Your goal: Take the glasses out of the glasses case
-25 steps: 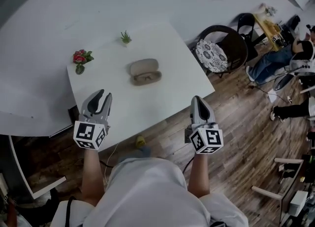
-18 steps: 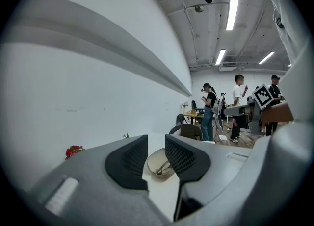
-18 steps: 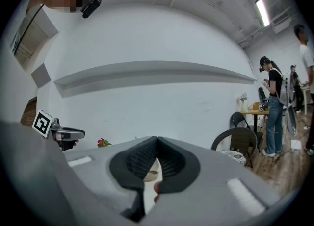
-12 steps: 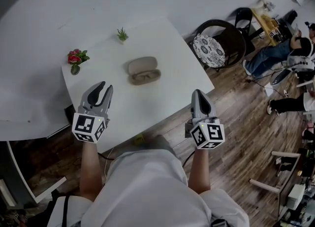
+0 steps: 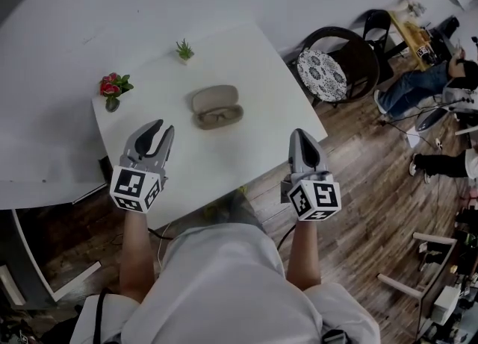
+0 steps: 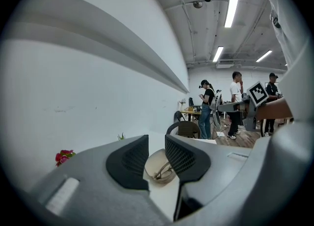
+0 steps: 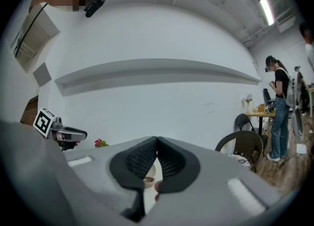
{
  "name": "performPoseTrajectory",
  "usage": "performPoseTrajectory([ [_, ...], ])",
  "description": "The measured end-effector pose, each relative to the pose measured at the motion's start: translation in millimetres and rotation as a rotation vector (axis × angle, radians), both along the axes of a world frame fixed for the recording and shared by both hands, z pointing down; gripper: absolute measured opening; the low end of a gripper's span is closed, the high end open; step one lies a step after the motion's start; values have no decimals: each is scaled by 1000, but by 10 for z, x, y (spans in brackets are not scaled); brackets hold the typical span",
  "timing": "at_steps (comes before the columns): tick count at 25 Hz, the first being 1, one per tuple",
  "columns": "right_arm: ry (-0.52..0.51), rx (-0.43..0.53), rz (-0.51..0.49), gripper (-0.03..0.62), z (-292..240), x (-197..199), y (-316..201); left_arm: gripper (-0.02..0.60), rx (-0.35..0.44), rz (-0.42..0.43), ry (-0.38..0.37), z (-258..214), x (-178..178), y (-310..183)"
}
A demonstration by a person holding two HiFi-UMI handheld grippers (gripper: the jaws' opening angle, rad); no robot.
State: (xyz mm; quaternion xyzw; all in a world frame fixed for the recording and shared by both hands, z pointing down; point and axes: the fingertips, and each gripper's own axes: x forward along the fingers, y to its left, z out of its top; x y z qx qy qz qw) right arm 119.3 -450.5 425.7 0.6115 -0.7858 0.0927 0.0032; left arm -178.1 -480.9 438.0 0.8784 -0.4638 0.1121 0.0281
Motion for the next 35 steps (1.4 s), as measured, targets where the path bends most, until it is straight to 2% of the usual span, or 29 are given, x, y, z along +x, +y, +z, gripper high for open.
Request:
performPoseTrajectory([
  [5,3,0,-26,3,43,100,-232,112,-14,-1,-29,26,148,-174],
  [11,-1,9,-69,3,119,204,-435,112,-38,43,-89,149,412,-368],
  [17,-8,5,-68,3,201,303,-575,112,-77,127,-161,315,655,-535],
  [24,-9,-6,-64,3,274,374,-728,112,-152,241,-293,621,867,-702],
  [29,-21,-3,-64,3,309,386,-825,112,-180,284,-341,778,952,-849],
  [35,-23,-19,-59,3,399,449,-920,112,-255,370,-418,1092,1098,-951],
])
